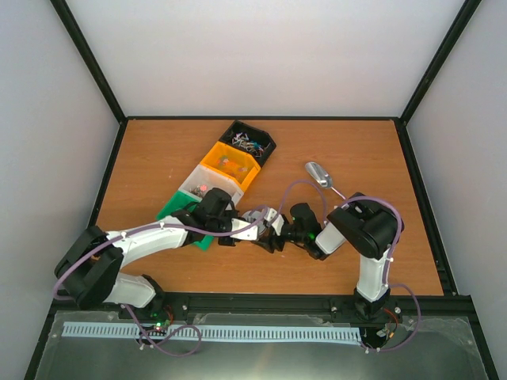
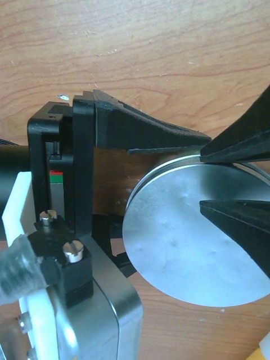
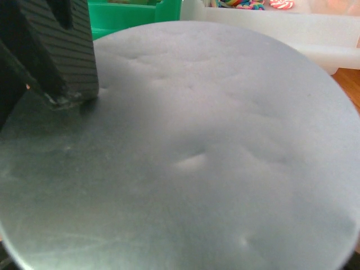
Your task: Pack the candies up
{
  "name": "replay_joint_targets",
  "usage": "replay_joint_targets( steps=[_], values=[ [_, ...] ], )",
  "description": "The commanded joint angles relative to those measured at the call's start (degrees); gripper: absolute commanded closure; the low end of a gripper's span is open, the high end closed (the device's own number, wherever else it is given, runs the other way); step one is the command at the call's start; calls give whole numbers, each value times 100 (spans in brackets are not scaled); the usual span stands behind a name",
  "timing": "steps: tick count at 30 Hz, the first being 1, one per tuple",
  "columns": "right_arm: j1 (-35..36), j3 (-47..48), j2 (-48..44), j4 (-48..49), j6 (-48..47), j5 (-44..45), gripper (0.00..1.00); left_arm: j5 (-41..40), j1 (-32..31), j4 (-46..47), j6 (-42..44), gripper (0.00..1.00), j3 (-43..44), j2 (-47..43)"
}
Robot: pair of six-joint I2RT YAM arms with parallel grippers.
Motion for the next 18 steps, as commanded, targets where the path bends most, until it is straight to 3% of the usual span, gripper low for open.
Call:
replay_joint_targets(
  steps=[1,11,18],
  values=[
    [105,-21,142,-220,-24,-151,55,-400,278,-175,414,79,-151,-8],
    [106,-16,136,-243,-20,-142,57,-445,704,-326,777,79,-262,-250],
    [108,5,146,-260,6,-100,57,-315,733,-775,496,74,19,-638]
  ],
)
